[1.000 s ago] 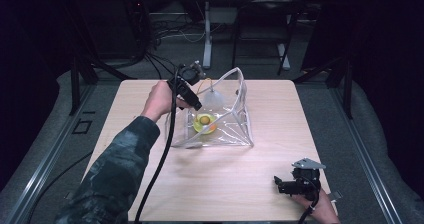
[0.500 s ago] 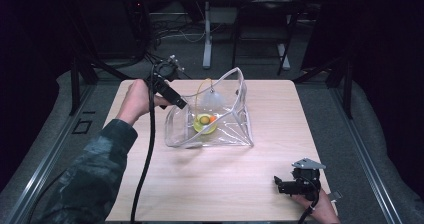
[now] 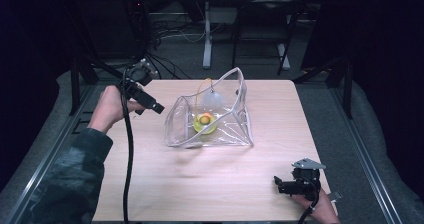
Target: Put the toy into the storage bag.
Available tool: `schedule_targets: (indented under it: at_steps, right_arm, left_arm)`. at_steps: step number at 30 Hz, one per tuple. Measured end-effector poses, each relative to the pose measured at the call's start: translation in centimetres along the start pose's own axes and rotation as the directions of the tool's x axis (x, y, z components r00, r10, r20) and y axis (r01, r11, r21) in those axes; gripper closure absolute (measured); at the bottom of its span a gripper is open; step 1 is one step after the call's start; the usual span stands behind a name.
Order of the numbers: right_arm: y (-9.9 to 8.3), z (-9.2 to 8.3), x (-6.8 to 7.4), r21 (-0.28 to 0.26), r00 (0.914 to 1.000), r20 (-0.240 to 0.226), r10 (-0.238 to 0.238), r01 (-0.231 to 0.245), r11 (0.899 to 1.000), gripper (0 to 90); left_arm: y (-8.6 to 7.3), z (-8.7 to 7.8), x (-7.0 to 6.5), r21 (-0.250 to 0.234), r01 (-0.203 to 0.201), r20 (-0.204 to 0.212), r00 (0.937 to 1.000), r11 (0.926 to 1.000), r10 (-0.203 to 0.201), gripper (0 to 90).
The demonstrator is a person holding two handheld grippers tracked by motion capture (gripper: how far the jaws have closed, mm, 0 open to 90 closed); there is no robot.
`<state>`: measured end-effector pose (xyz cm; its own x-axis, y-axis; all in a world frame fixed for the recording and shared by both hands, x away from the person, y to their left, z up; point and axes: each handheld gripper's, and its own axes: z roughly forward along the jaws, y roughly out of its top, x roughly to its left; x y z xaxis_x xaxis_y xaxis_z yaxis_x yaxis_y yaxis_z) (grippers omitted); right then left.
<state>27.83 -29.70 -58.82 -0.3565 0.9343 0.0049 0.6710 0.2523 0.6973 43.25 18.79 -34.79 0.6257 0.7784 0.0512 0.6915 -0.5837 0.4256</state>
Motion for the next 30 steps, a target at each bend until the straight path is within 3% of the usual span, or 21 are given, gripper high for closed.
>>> schedule_targets:
  at_steps: [5, 12, 20, 24, 30]
  right_arm:
    - [0.0, 0.0, 0.0, -0.001, 1.0000, 0.001, 0.001, -0.001, 1.000, 0.0]
    - [0.0, 0.0, 0.0, 0.001, 1.0000, 0.002, 0.003, -0.003, 1.000, 0.0]
    - [0.0, 0.0, 0.0, 0.002, 1.0000, 0.002, 0.003, -0.003, 1.000, 0.0]
    - [0.0, 0.0, 0.0, -0.001, 1.0000, 0.001, 0.006, -0.006, 1.000, 0.0]
    - [0.0, 0.0, 0.1, -0.002, 1.0000, 0.002, 0.006, -0.006, 1.000, 0.0]
  left_arm:
    - [-2.0, 0.6, 0.7, -0.001, 0.030, 0.007, 0.9995, 0.9995, -0.030, 0.0]
    - [-4.6, 1.8, 1.1, -0.007, 0.067, -0.015, 0.9976, 0.9977, -0.067, 0.0]
    - [-8.4, 4.5, 1.2, 0.019, 0.123, -0.013, 0.9923, 0.9922, -0.123, 0.0]
    - [-10.8, 6.5, 0.9, 0.070, 0.132, -0.021, 0.9912, 0.9888, -0.130, 0.0]
    - [-13.8, 8.8, 0.5, 0.077, 0.149, -0.019, 0.9888, 0.9858, -0.148, 0.0]
